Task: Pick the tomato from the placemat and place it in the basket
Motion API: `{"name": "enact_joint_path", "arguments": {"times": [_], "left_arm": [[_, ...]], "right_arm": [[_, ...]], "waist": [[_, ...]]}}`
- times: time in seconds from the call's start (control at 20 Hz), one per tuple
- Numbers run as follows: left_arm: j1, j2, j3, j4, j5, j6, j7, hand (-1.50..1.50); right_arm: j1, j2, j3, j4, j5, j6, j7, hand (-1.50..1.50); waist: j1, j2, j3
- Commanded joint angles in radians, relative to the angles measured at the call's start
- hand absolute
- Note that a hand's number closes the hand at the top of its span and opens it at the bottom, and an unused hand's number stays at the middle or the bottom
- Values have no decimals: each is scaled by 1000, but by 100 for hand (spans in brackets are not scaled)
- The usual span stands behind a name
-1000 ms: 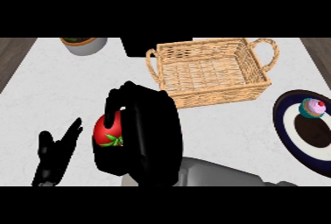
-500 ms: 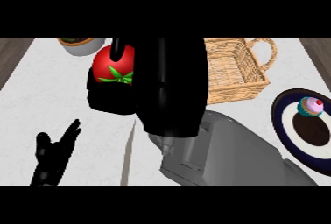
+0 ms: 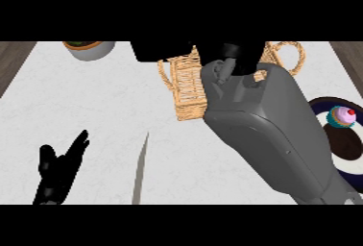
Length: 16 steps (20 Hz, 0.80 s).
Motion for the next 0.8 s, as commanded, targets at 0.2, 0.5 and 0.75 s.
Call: {"name": "enact_joint_path", "arguments": {"times": [0.2, 0.5, 0.75], "left_arm": [[2, -39, -14, 60, -19, 4, 17, 0], [18, -22, 4, 47, -5, -19, 30, 0], [12, -44, 12, 82, -26, -7, 1, 0]], "right_arm": [[28, -34, -120, 166, -72, -8, -147, 150], [112, -13, -242, 244, -159, -148, -280, 150], [199, 24, -241, 298, -181, -213, -428, 150]], "waist": [[4, 9, -8], [9, 13, -7], [4, 11, -8]]}}
